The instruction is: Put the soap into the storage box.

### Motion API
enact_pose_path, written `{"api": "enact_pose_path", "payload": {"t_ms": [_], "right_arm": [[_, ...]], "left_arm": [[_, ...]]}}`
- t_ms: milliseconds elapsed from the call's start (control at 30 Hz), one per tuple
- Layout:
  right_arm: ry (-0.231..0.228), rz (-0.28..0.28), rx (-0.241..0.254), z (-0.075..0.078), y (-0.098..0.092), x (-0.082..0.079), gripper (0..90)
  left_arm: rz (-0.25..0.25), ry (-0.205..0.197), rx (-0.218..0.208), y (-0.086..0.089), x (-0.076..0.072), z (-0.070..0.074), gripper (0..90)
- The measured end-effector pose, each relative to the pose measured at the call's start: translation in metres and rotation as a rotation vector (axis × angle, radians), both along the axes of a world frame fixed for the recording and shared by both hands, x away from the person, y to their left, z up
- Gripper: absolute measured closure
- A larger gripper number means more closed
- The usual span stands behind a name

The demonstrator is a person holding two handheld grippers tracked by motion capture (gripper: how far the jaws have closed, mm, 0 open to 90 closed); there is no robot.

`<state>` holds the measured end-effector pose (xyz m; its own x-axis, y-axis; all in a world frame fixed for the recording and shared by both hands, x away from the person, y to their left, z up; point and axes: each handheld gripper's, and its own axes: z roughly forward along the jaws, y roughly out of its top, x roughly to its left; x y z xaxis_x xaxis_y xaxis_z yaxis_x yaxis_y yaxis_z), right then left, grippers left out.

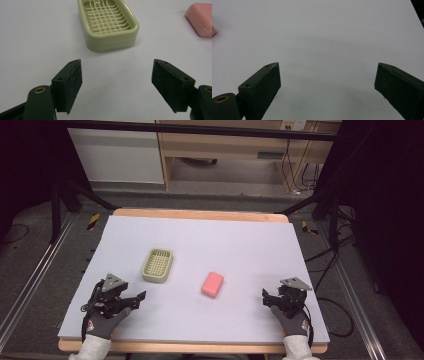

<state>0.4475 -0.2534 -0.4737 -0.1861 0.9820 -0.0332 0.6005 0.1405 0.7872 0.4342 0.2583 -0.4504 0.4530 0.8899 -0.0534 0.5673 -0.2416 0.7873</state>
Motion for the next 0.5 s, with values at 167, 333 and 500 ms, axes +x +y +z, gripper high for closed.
{"api": "enact_pose_path", "payload": {"t_ms": [167, 333, 500], "right_arm": [[0.000, -0.001, 0.002, 0.000, 0.001, 0.000, 7.0], [-0.002, 0.001, -0.001, 0.000, 0.001, 0.000, 6.9], [-0.002, 0.000, -0.004, 0.000, 0.002, 0.000, 6.8]], "left_arm": [[-0.010, 0.000, 0.002, -0.005, 0.000, 0.001, 23.9], [-0.022, 0.000, 0.001, -0.011, 0.000, 0.002, 23.8], [-0.038, 0.001, 0.005, -0.019, 0.001, 0.002, 23.6]]}}
